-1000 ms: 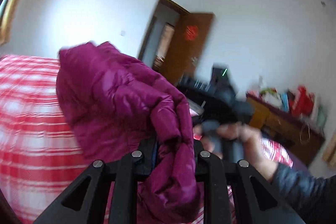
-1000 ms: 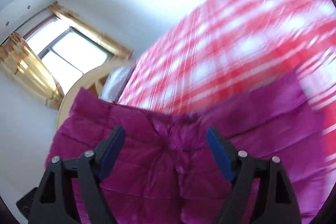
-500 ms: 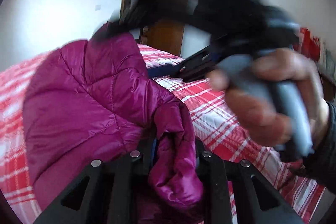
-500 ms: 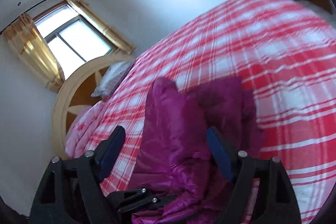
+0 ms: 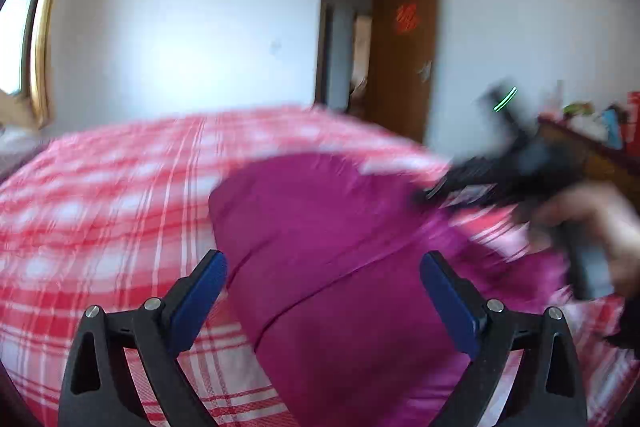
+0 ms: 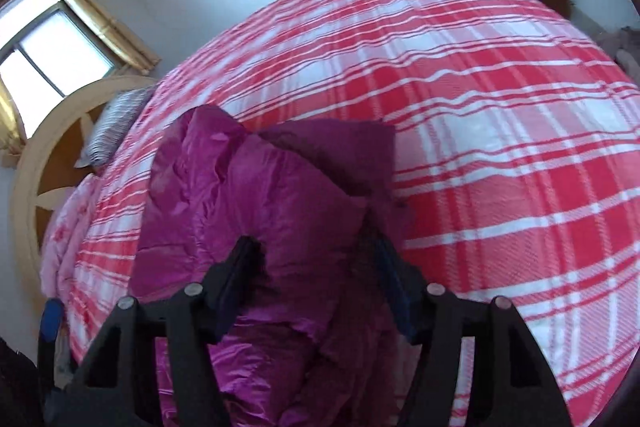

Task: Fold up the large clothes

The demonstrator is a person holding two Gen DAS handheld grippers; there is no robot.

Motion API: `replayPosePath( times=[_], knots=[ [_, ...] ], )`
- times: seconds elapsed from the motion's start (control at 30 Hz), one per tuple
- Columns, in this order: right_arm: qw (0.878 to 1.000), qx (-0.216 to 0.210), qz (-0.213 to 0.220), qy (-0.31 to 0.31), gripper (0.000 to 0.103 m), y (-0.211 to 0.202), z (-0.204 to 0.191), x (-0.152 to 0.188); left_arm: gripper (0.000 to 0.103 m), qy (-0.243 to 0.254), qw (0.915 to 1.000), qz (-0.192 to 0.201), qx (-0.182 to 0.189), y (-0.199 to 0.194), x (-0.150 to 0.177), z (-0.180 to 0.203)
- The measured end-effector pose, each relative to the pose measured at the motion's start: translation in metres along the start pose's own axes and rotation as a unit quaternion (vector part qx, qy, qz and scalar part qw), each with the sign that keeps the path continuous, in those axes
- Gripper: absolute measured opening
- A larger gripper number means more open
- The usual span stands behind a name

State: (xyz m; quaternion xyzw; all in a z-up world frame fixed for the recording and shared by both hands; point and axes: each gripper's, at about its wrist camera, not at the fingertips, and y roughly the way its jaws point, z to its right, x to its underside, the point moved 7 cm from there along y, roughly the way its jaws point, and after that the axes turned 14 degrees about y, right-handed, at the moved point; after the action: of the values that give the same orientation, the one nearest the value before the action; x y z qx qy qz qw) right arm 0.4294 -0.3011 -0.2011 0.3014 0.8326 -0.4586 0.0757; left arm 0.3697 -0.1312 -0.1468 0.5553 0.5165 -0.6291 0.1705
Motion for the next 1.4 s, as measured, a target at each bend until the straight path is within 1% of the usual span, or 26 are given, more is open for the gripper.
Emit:
replayPosePath(
  times=[0.03, 0.07, 0.13, 0.2, 0.23, 0.27, 0.3, 0.33, 0.37, 0.4, 0.43, 0.47, 0.5, 0.57, 0.6, 0.67, 0.7, 0.77, 0.8, 0.87, 0.9, 0.97, 1.07, 1.1, 1.23, 1.4],
  knots=[
    [1.0, 0.01, 0.01, 0.007, 0.067, -0.004, 0.002, -0.003, 0.098, 0.001, 0.9997, -0.025, 0.003, 0.017, 0.01, 0.001],
    [1.0, 0.016, 0.023, 0.014, 0.068, -0.013, 0.0, -0.006, 0.098, 0.0, 0.9994, -0.033, 0.008, 0.029, 0.017, 0.005],
    [0.998, 0.02, 0.06, 0.029, 0.068, -0.038, -0.012, -0.013, 0.098, 0.005, 0.9994, -0.032, 0.013, 0.037, 0.02, 0.011],
    [0.996, 0.004, 0.079, 0.04, 0.068, -0.056, -0.031, -0.018, 0.098, 0.016, 0.9996, -0.023, 0.008, 0.038, 0.018, 0.017],
    [0.995, -0.02, 0.086, 0.048, 0.068, -0.062, -0.044, -0.02, 0.098, 0.024, 0.9995, -0.021, 0.008, 0.037, 0.018, 0.017],
    [0.993, -0.061, 0.083, 0.058, 0.068, -0.065, -0.06, -0.02, 0.098, 0.029, 0.9993, -0.021, 0.008, 0.038, 0.016, 0.017],
    [0.99, -0.1, 0.075, 0.066, 0.072, -0.064, -0.072, -0.019, 0.098, 0.03, 0.9993, -0.022, 0.009, 0.037, 0.015, 0.015],
    [0.982, -0.163, 0.057, 0.08, 0.074, -0.057, -0.09, -0.018, 0.098, 0.028, 0.9993, -0.023, 0.008, 0.036, 0.014, 0.011],
    [0.973, -0.21, 0.04, 0.087, 0.074, -0.048, -0.102, -0.017, 0.098, 0.028, 0.9994, -0.021, 0.006, 0.015, 0.019, 0.017],
    [0.966, -0.242, 0.028, 0.089, 0.073, -0.038, -0.109, -0.017, 0.098, 0.03, 0.9994, -0.015, -0.002, 0.01, 0.016, 0.014],
    [0.962, -0.256, 0.029, 0.088, 0.073, -0.023, -0.112, -0.018, 0.098, 0.03, 0.9992, -0.008, -0.024, 0.002, 0.012, 0.0],
    [0.963, -0.249, 0.039, 0.092, 0.073, -0.015, -0.108, -0.021, 0.098, 0.028, 0.9988, -0.006, -0.04, -0.004, 0.01, -0.011],
    [0.966, -0.229, 0.053, 0.105, 0.074, -0.001, -0.095, -0.024, 0.098, 0.021, 0.9981, -0.003, -0.058, -0.008, 0.006, -0.024],
    [0.968, -0.207, 0.06, 0.128, 0.072, 0.017, -0.071, -0.026, 0.098, -0.002, 0.9956, -0.003, -0.094, -0.01, -0.006, -0.05],
    [0.969, -0.198, 0.063, 0.134, 0.072, 0.022, -0.06, -0.025, 0.098, -0.018, 0.9948, -0.005, -0.1, -0.005, -0.013, -0.058],
    [0.973, -0.177, 0.083, 0.123, 0.072, 0.024, -0.043, -0.022, 0.098, -0.043, 0.9934, -0.016, -0.105, 0.007, -0.027, -0.066],
    [0.974, -0.171, 0.089, 0.115, 0.072, 0.022, -0.041, -0.022, 0.098, -0.057, 0.9919, -0.027, -0.11, 0.019, -0.037, -0.066],
    [0.977, -0.154, 0.103, 0.102, 0.072, 0.019, -0.034, -0.02, 0.098, -0.058, 0.9919, -0.044, -0.104, 0.037, -0.05, -0.056],
    [0.978, -0.143, 0.113, 0.097, 0.072, 0.016, -0.031, -0.02, 0.098, -0.05, 0.9903, -0.065, -0.112, 0.053, -0.052, -0.05],
    [0.981, -0.101, 0.134, 0.093, 0.072, 0.013, -0.022, -0.02, 0.098, -0.04, 0.9817, -0.112, -0.149, 0.075, -0.042, -0.046],
    [0.981, -0.097, 0.137, 0.094, 0.072, 0.012, -0.018, -0.019, 0.098, -0.037, 0.9783, -0.139, -0.149, 0.092, -0.032, -0.044],
    [0.982, -0.09, 0.137, 0.093, 0.071, 0.016, -0.011, -0.017, 0.098, -0.033, 0.9724, -0.176, -0.149, 0.111, -0.012, -0.041],
    [0.983, -0.076, 0.146, 0.076, 0.066, 0.02, -0.004, -0.011, 0.099, -0.057, 0.9729, -0.181, -0.132, 0.116, -0.001, -0.042],
    [0.984, -0.075, 0.144, 0.077, 0.066, 0.024, 0.0, -0.011, 0.101, -0.065, 0.9724, -0.183, -0.13, 0.117, 0.002, -0.043],
    [0.986, -0.067, 0.127, 0.086, 0.063, 0.037, 0.011, -0.011, 0.102, -0.096, 0.9699, -0.197, -0.105, 0.13, 0.015, -0.045],
    [0.984, -0.077, 0.118, 0.109, 0.063, 0.043, 0.02, -0.009, 0.102, -0.116, 0.9681, -0.203, -0.089, 0.138, 0.02, -0.038]
  ],
)
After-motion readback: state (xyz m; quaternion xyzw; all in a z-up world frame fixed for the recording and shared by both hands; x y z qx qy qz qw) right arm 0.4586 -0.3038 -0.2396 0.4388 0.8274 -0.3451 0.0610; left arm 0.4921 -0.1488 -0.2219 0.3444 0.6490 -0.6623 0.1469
